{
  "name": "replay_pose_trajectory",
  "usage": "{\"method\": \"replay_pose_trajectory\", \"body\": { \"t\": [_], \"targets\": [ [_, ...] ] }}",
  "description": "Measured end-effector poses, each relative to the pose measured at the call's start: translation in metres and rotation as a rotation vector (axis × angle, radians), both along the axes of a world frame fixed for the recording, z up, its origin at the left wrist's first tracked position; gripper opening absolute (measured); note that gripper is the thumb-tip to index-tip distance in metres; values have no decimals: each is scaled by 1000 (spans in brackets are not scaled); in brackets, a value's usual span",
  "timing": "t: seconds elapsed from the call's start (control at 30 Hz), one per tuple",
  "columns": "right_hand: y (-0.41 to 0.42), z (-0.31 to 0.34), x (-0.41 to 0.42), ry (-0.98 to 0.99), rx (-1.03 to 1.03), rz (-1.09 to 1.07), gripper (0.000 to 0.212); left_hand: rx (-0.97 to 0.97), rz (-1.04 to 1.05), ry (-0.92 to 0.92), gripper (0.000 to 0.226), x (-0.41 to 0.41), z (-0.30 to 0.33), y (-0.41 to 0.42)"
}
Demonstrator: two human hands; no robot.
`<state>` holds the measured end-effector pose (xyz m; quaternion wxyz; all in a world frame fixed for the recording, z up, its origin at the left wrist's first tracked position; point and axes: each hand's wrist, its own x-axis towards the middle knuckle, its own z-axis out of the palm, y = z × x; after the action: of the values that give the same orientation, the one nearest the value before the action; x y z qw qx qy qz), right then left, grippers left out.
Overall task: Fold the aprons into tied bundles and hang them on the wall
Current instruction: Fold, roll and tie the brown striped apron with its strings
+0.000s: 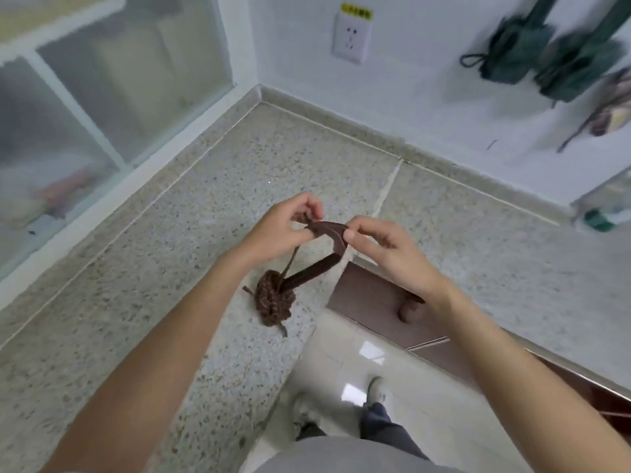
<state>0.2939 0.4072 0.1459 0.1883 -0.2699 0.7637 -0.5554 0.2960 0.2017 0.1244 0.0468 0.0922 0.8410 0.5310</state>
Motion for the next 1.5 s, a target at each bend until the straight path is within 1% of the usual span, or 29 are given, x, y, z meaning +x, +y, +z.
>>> {"method": "replay_pose_trajectory", "body": {
  "t": [0.1, 0.17, 0.23, 0.3, 0.33, 0.37, 0.43, 0.47, 0.53, 0.6, 0.67, 0.7, 0.77, 0.83, 0.9, 0.97, 1.03, 1.13, 1.2, 1.27, 1.37, 1.43, 1.5],
  "targets": [
    [30, 29, -11, 78, -65, -71, 18, 44, -85, 60, 32, -26, 21, 38],
    [56, 40, -20, 150, -77, -115, 17, 17, -115, 131, 31, -45, 30, 67],
    [87, 51, -32, 210, -81, -160, 24, -24, -107, 220, 30, -64, 39, 101],
    [126, 61, -45, 261, -84, -212, 37, -8, -109, 283, 30, -78, 48, 142],
    [144, 64, -52, 289, -88, -243, 39, 16, -119, 292, 26, -83, 52, 159],
    [162, 67, -61, 325, -83, -287, 39, 49, -139, 285, 20, -88, 57, 178],
    [209, 78, -80, 409, -62, -367, 31, 165, -193, 229, 10, -98, 66, 229],
    [228, 83, -89, 425, -58, -404, 28, 218, -209, 183, 9, -102, 70, 250],
    [272, 98, -105, 458, -52, -483, 26, 264, -218, 141, 17, -111, 83, 298],
    [306, 107, -121, 493, -21, -522, 26, 279, -225, 122, 20, -120, 93, 335],
    [327, 113, -132, 543, 3, -556, 23, 261, -203, 133, 24, -130, 101, 358],
    [349, 121, -144, 605, 19, -572, 22, 262, -172, 156, 26, -142, 109, 380],
    [366, 125, -158, 723, 81, -635, 20, 249, -136, 186, 25, -154, 120, 397],
    [387, 135, -177, 834, 127, -695, 23, 250, -133, 232, 17, -171, 136, 420],
    [398, 144, -194, 866, 118, -676, 29, 261, -128, 274, 13, -190, 152, 433],
    [406, 155, -208, 843, 96, -645, 38, 261, -95, 309, 17, -213, 168, 445],
    [415, 165, -221, 869, 110, -667, 43, 264, -79, 325, 20, -233, 184, 456],
    [431, 185, -237, 1012, 167, -768, 45, 354, -120, 352, 16, -259, 210, 474],
    [443, 201, -247, 1113, 160, -841, 42, 402, -135, 394, 13, -275, 227, 485],
    [453, 221, -258, 1193, 168, -908, 33, 430, -131, 448, 10, -290, 244, 497],
    [465, 251, -275, 1300, 185, -973, 18, 383, -89, 551, 9, -312, 268, 511],
    [471, 269, -286, 1367, 215, -1008, 16, 367, -45, 595, 11, -328, 280, 522],
    [478, 281, -297, 1381, 261, -1043, 18, 356, -24, 619, 11, -341, 290, 530]
  ]
}}
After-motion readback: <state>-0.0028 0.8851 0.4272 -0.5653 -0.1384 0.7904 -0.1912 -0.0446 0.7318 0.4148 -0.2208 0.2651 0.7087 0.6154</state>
